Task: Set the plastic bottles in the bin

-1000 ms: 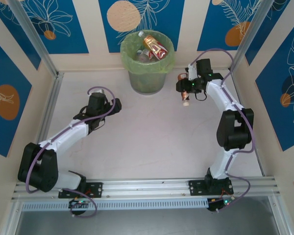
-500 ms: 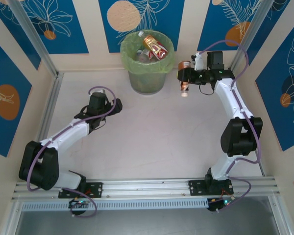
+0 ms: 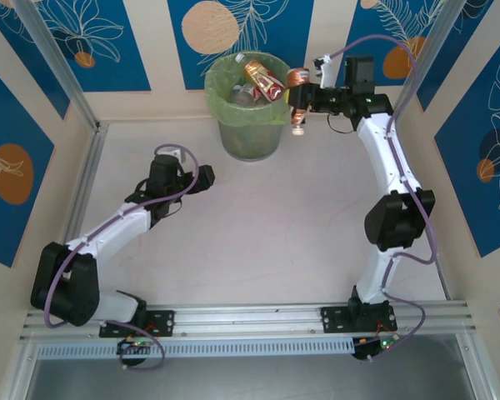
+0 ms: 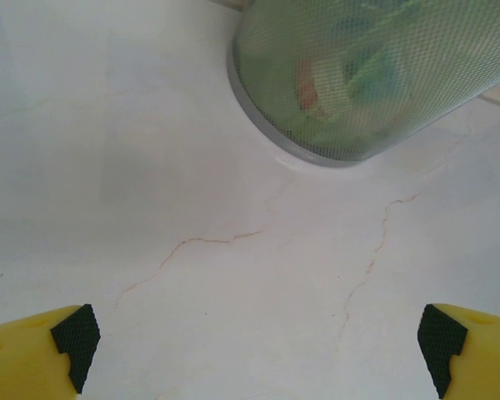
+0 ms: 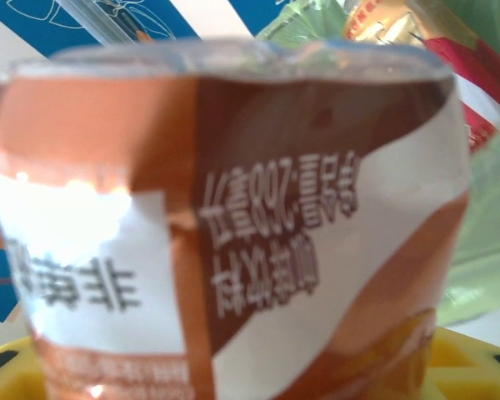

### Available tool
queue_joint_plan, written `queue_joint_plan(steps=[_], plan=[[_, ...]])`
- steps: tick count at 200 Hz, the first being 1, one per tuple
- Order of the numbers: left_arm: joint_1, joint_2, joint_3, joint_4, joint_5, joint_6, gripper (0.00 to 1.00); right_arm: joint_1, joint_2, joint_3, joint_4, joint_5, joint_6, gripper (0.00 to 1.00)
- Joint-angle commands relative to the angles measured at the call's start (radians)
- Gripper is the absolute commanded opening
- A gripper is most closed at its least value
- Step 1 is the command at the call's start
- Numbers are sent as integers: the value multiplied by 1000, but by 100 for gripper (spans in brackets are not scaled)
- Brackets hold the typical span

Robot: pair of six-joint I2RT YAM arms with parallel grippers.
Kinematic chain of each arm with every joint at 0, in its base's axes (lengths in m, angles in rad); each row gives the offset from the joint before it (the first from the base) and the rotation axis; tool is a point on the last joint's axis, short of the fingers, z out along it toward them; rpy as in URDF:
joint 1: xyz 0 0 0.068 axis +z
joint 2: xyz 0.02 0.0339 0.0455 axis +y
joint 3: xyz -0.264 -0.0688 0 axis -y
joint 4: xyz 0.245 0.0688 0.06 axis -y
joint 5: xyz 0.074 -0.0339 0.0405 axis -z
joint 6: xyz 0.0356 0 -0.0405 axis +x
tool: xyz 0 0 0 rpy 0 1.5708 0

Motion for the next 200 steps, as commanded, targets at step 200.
queue_joint_plan(steps=[200], plan=[[14, -27, 23, -43, 16, 25, 100, 177, 514, 568, 419, 319, 457, 59]])
